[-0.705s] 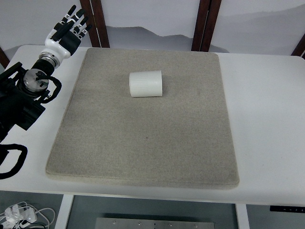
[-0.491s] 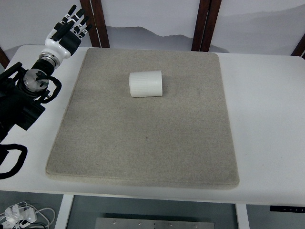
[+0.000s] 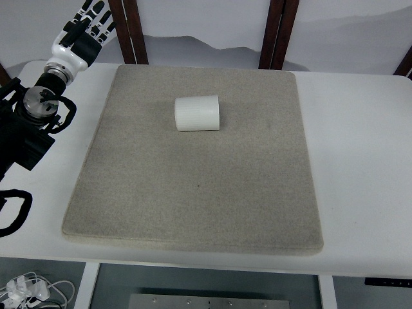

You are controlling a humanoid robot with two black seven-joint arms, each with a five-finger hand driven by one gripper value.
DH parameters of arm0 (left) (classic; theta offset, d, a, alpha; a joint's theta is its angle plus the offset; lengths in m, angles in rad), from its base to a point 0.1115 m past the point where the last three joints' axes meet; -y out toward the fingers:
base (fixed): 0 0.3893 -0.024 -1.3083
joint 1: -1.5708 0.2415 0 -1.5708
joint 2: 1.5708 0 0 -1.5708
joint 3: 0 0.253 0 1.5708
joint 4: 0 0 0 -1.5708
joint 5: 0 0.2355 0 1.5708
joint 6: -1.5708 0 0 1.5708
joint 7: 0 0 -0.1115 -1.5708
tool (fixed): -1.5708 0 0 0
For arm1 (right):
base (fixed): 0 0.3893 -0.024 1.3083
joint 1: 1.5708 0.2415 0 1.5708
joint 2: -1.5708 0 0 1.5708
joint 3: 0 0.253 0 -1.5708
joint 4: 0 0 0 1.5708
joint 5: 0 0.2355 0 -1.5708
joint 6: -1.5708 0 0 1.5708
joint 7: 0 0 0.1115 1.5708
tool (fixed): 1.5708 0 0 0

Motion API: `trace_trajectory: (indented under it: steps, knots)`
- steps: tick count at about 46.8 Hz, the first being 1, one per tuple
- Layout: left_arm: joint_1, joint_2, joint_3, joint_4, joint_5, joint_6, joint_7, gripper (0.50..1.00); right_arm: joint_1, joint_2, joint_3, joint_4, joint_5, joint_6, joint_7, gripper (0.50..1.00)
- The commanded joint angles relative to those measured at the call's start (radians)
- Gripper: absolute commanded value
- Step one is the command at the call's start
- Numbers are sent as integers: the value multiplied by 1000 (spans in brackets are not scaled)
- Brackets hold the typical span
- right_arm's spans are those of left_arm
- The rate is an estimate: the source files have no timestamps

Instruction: Upright white cup

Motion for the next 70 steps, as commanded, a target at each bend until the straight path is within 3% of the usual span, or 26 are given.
trace_trajectory:
  steps: [1,11,21,31,38,45,51,65,70]
  knots:
    - [-7,-5,14,-1,7,7,3,994,0,0,0,0,0,0,0,952]
    - [-76,-1,126,0,128,6,-1,988,0,0,0,0,0,0,0,952]
    - [-135,2,155,-3,174,-40,-3,996,0,0,-1,0,0,0,0,952]
    - [-152,18,226,-72,419,-66,-15,994,0,0,0,0,0,0,0,952]
    - [-155,75,226,-127,614,-144,-20,994,0,0,-1,0,0,0,0,952]
    - [-159,152,226,-230,781,-181,-41,992,0,0,-1,0,0,0,0,952]
    - [-173,212,226,-336,942,-183,-41,992,0,0,-1,0,0,0,0,952]
    - [-208,255,347,-540,1222,-166,-35,986,0,0,-1,0,0,0,0,952]
    - [-207,246,347,-563,1337,-102,-23,981,0,0,0,0,0,0,0,952]
